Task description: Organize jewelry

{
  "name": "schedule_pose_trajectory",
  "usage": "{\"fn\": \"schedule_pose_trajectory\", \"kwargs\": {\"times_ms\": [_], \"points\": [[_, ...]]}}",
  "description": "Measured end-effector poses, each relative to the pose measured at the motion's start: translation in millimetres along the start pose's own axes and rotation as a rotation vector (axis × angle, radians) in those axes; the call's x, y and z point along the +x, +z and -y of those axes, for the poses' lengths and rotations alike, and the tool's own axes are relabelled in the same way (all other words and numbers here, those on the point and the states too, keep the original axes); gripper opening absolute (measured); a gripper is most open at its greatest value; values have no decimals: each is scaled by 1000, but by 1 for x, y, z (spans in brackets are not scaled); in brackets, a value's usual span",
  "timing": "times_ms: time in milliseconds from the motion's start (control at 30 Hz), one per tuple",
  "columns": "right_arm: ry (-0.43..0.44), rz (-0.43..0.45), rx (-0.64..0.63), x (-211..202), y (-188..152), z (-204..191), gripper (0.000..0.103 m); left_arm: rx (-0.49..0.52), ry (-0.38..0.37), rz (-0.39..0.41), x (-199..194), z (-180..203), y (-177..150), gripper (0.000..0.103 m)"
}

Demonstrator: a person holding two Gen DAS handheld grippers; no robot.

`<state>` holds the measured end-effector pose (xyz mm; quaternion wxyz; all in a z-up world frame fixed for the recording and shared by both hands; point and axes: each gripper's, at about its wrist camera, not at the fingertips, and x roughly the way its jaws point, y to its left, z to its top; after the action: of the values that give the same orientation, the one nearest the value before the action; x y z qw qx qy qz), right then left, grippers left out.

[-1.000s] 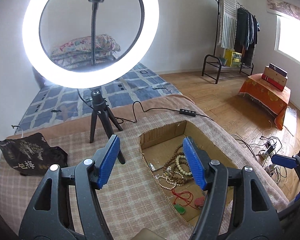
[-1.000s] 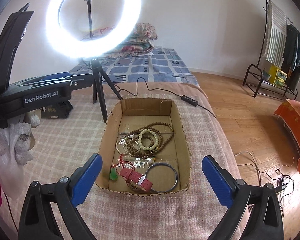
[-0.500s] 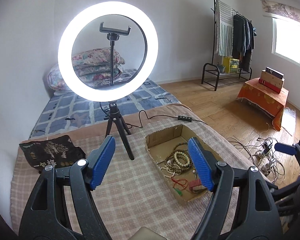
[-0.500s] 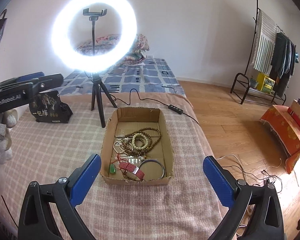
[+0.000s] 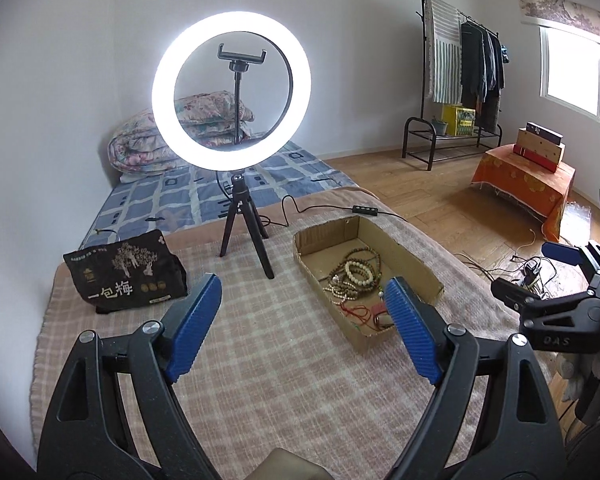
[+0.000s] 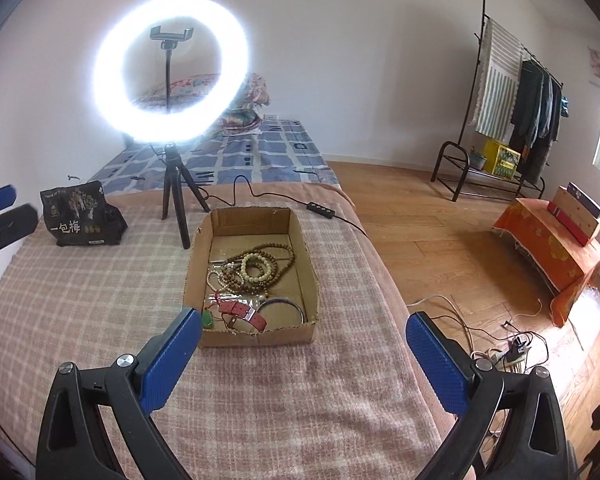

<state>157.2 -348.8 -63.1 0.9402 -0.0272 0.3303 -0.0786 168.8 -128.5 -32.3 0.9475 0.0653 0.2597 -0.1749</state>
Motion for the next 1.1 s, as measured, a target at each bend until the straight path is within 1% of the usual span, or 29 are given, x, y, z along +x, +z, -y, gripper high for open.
{"fn": "schedule_pose_trajectory", "kwargs": {"times_ms": [100, 267, 333, 400, 667, 800, 1100], "points": [[-4, 8, 10, 0, -5, 2, 103, 1, -1, -1, -6, 3, -8, 86], [-22, 24, 6, 0, -9, 2, 103, 32, 9, 0, -12, 13, -19, 88], [-21, 26, 13, 0, -11, 3, 103, 36, 9, 5, -13, 16, -21, 98], [-15, 31, 17, -1, -12, 4, 103, 37, 8, 18, -16, 18, -24, 100], [-22, 64, 57, -3, -13, 8, 103, 23, -15, -4, -18, 22, -29, 102], [-19, 65, 77, 0, -13, 11, 103, 27, -19, -18, -15, 24, -31, 102], [-26, 53, 59, 4, -15, 4, 103, 21, -22, -27, -13, 23, -32, 102]]}}
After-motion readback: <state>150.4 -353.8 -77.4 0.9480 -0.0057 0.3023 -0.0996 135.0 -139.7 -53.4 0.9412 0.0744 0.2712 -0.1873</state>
